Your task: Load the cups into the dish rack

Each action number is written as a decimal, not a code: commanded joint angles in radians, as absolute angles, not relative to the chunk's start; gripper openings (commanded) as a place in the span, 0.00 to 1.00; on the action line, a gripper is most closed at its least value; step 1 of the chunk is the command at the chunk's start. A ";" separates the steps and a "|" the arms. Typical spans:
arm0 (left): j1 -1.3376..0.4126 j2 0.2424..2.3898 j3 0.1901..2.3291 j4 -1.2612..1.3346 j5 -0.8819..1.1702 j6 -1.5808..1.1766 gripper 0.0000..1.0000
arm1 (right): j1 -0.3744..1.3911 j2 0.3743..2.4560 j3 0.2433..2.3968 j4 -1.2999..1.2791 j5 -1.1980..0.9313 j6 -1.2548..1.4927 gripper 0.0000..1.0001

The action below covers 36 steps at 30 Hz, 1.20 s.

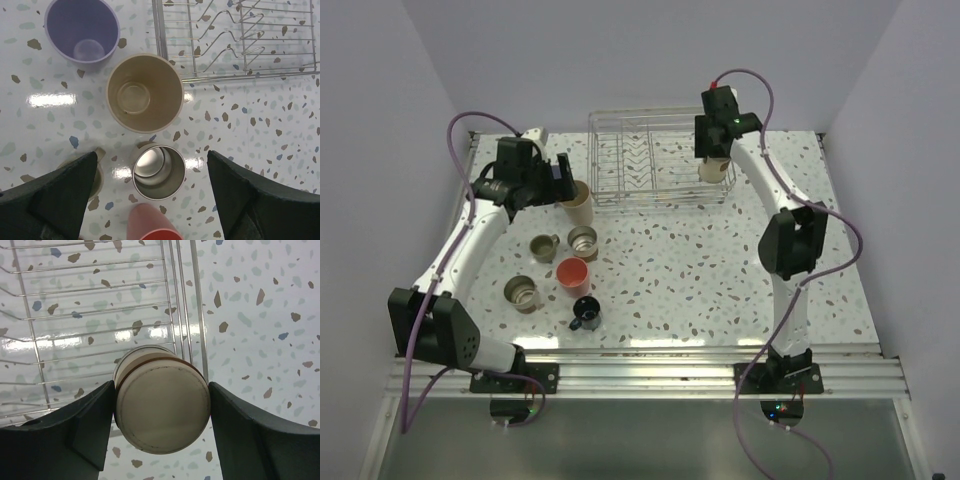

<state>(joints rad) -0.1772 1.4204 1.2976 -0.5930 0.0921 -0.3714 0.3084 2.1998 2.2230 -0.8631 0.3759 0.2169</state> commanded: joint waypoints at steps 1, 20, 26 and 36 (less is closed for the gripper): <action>-0.179 1.422 1.292 -0.566 0.132 -0.365 0.93 | 0.327 2.108 2.119 -0.804 0.368 0.222 0.00; -0.181 1.347 1.284 -0.598 0.086 -0.351 0.93 | 0.331 2.160 1.950 -0.615 0.350 0.232 0.00; -0.181 1.353 1.272 -0.594 0.094 -0.354 0.93 | 0.333 1.996 1.712 -0.597 0.338 0.238 0.00; -0.181 1.365 1.276 -0.583 0.112 -0.361 0.93 | 0.331 1.786 1.522 -0.672 0.308 0.235 0.00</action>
<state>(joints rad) -0.1780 1.3796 1.2778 -0.6006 0.0978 -0.3733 0.3328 1.8656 1.5402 -0.6098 0.3218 0.2291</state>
